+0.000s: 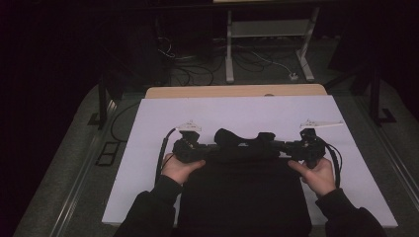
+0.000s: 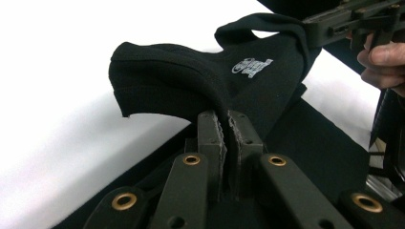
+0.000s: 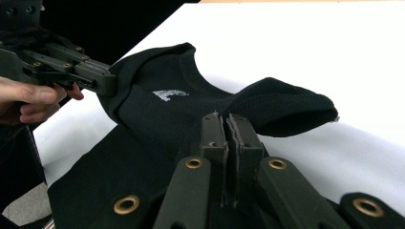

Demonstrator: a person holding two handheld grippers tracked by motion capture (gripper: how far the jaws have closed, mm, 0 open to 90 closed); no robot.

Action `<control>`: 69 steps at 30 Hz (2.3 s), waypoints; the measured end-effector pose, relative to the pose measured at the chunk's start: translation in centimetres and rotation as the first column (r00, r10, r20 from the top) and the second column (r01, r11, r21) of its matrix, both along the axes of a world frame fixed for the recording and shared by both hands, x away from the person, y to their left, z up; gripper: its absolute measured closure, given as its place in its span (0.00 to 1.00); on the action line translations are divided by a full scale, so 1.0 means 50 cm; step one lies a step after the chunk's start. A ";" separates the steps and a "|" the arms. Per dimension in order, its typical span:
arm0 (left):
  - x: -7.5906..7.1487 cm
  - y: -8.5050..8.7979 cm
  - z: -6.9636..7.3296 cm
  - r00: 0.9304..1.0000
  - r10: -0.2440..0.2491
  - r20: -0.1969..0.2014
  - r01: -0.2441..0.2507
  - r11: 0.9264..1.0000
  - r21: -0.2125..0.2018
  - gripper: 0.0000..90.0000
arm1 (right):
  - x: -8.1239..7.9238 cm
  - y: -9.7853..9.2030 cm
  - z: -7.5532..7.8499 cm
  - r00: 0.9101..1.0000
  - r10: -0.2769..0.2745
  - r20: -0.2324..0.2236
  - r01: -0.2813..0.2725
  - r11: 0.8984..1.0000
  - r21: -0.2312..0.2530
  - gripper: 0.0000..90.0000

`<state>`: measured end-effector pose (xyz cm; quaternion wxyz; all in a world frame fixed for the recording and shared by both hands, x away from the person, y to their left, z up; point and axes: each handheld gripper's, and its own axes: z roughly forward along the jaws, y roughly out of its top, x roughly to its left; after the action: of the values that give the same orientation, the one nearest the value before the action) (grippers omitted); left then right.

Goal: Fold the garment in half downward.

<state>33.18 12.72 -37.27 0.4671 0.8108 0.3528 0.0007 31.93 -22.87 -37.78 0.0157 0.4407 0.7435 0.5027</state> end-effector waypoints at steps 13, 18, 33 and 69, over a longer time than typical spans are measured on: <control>-0.026 0.007 -0.018 1.000 -0.011 -0.021 0.012 1.000 0.022 0.93 | -0.024 0.000 -0.011 1.000 0.024 -0.018 -0.024 1.000 -0.014 0.94; -0.037 0.010 -0.024 0.999 -0.018 -0.027 0.019 0.999 0.033 0.93 | -0.034 0.000 -0.017 0.999 0.038 -0.031 -0.039 0.999 -0.017 0.94; -0.068 0.011 -0.051 0.997 -0.051 -0.065 0.056 0.995 0.081 0.93 | -0.068 0.013 -0.053 0.991 0.088 -0.106 -0.096 0.993 -0.074 0.94; -0.130 -0.001 -0.093 0.987 -0.119 -0.112 0.134 0.980 0.145 0.93 | -0.125 0.016 -0.091 0.967 0.138 -0.216 -0.160 0.983 -0.088 0.94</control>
<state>26.71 12.69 -41.94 0.3843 0.8637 0.3230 -0.0440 25.66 -22.07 -42.32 -0.0771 0.4326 0.7973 0.4138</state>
